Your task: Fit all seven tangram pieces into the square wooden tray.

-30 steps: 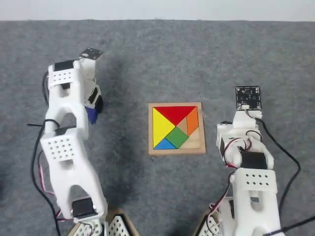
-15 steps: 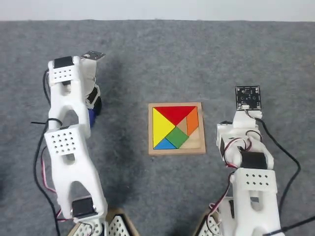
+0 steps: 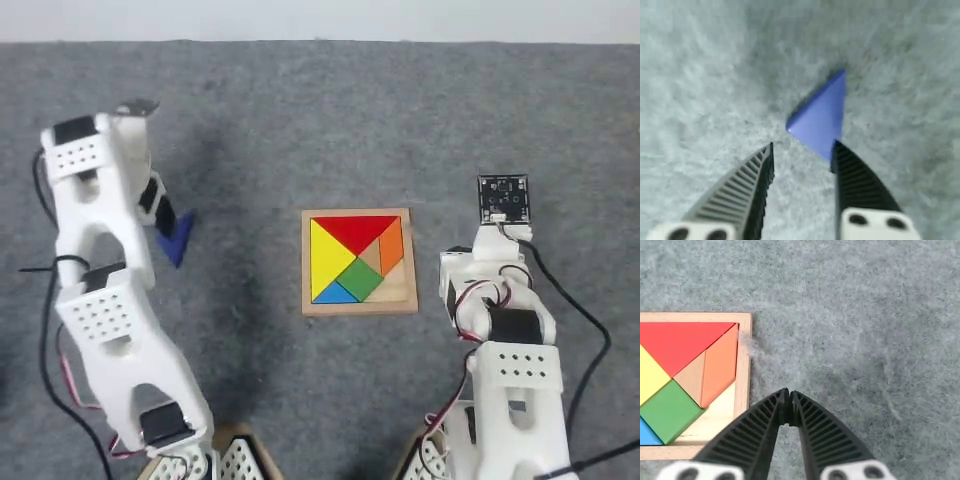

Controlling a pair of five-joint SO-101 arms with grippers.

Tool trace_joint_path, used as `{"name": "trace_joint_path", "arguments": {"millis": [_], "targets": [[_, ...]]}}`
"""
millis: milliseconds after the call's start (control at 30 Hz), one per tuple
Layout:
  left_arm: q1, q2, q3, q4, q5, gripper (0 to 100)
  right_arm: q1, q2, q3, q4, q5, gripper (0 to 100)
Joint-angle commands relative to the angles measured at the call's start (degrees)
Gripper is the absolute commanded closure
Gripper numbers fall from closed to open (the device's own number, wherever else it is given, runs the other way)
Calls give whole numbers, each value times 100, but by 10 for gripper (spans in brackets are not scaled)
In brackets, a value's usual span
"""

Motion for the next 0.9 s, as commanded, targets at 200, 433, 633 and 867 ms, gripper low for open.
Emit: {"name": "trace_joint_path", "arguments": {"millis": [200, 433, 633, 867], "targets": [[-18, -35, 391, -879, 53, 750, -48, -163, -79, 40, 88, 991], [79, 1073, -813, -440, 26, 753, -57, -163, -70, 40, 88, 991], [273, 1644, -1763, 53, -70, 778, -57, -163, -70, 40, 88, 991], [519, 1679, -2026, 185, -79, 831, -57, -171, -70, 40, 88, 991]]}}
